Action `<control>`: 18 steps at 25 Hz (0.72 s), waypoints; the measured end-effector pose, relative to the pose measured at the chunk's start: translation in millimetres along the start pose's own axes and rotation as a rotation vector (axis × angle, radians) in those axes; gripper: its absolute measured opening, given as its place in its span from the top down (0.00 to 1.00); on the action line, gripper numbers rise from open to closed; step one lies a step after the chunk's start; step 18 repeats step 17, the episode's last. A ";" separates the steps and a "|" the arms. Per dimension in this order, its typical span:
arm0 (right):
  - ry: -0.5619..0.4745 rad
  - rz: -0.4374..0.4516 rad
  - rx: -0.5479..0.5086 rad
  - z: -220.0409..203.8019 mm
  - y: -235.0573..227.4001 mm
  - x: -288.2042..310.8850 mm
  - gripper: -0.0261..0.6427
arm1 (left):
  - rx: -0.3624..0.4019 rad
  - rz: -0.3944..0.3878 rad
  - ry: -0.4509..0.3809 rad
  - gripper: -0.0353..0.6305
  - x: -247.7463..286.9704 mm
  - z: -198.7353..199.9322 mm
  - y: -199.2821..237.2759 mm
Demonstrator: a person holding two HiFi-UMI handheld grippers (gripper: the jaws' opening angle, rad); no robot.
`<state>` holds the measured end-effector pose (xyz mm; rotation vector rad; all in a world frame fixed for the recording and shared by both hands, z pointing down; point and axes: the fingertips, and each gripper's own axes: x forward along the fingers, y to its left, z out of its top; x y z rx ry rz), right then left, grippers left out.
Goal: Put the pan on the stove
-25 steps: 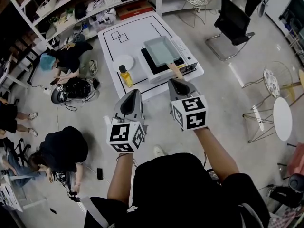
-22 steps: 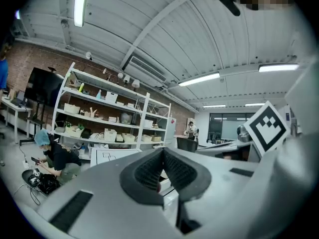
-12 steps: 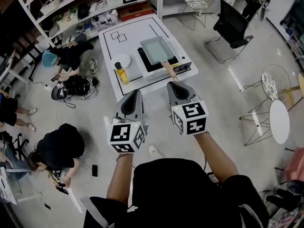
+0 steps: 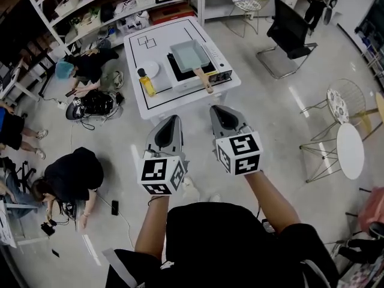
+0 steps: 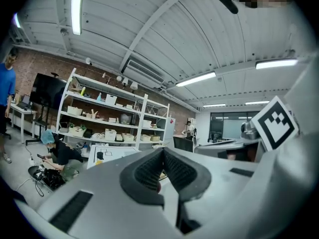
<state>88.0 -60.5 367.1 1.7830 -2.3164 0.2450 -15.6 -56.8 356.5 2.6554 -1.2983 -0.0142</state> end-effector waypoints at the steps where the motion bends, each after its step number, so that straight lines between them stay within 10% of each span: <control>1: -0.003 0.000 0.002 -1.0 -0.3 -6.9 0.96 | -0.002 -0.002 0.002 0.93 -4.5 -0.7 -6.2; 18: -0.005 0.019 0.002 -25.2 9.0 -59.4 0.96 | 0.009 0.047 0.011 0.93 -54.8 -18.1 -41.0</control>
